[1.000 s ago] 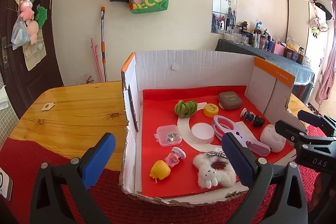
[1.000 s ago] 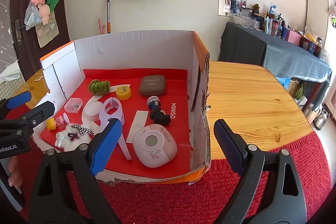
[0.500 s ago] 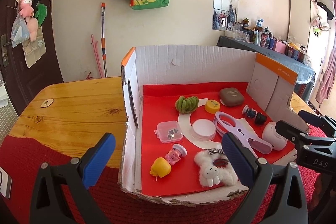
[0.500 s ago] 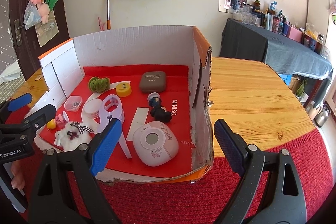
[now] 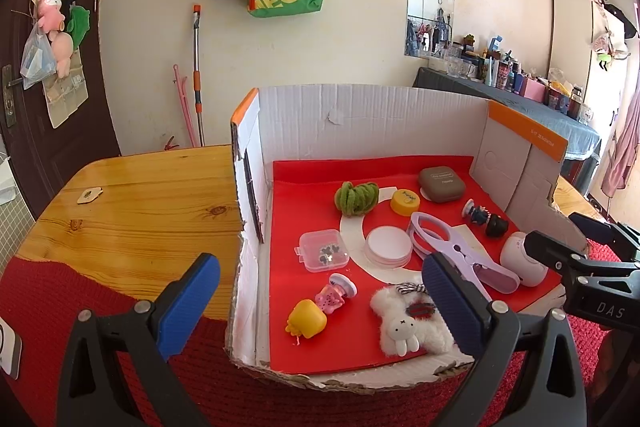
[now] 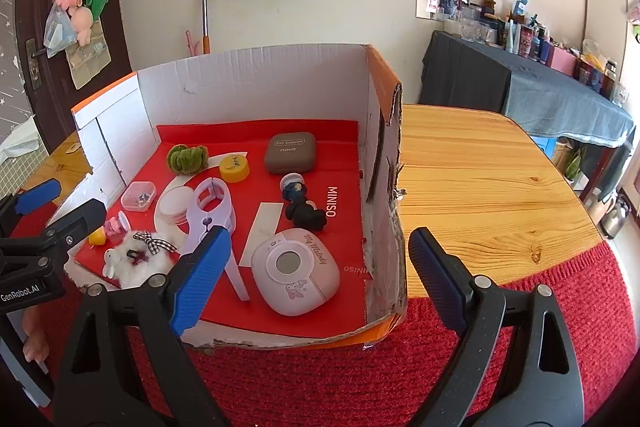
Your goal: Organize objects
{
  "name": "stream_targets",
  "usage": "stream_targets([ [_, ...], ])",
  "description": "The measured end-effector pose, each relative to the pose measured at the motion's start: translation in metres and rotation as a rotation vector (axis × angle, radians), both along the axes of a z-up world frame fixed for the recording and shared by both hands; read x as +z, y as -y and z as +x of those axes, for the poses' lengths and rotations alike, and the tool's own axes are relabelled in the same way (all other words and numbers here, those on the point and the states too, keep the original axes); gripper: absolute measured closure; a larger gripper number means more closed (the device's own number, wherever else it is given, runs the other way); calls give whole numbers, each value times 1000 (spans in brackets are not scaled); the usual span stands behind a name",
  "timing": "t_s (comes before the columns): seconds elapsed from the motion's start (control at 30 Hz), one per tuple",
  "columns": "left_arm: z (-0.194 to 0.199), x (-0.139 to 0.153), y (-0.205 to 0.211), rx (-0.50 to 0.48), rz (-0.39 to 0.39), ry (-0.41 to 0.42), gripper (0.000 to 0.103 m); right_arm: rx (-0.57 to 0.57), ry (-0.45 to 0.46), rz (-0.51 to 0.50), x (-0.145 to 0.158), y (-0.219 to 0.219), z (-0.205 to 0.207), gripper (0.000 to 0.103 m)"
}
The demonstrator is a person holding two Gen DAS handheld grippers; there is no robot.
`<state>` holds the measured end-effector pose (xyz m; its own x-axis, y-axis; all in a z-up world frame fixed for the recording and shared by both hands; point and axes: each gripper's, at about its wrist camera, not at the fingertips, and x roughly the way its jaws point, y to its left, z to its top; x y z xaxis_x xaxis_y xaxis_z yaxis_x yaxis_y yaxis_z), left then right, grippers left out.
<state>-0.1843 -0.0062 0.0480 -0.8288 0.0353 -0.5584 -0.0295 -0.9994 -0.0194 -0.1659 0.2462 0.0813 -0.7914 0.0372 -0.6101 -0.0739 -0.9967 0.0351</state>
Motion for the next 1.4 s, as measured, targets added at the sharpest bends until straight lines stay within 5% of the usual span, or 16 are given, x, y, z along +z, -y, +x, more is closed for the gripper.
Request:
stream_targets([
  [0.9,4,2,1,-4,-5,-8,0,-5,11,-22,-2,-5,-1,11],
  [1.4,30,24,5,-16,9,1,0,21,-20,-2,26,7,29,11],
])
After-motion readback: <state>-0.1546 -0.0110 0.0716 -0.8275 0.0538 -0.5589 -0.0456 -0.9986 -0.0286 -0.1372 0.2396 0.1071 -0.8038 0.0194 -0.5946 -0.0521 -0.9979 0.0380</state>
